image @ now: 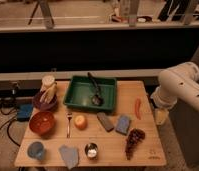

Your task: Place apple in table surface

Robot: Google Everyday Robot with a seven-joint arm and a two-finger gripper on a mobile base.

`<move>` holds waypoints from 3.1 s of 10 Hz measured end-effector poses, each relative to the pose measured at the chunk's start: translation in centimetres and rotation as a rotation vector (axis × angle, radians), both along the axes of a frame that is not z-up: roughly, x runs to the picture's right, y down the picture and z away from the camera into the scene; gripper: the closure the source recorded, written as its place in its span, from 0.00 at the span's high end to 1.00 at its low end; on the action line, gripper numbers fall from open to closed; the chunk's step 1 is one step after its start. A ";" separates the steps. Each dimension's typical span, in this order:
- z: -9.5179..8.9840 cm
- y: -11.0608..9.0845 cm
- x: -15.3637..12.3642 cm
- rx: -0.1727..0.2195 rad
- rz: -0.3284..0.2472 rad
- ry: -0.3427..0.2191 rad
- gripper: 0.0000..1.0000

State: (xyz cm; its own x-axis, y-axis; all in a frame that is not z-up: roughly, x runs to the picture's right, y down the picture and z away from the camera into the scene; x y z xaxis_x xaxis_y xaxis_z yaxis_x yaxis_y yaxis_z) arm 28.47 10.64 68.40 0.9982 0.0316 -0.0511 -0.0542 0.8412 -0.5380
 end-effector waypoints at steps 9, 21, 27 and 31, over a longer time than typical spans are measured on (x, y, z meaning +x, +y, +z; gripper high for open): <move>0.0 0.0 0.0 0.000 0.000 0.000 0.80; -0.1 -0.6 -4.9 0.027 -0.104 -0.048 0.80; 0.1 -1.5 -10.0 0.055 -0.213 -0.123 0.80; 0.3 -1.6 -12.5 0.075 -0.275 -0.183 0.80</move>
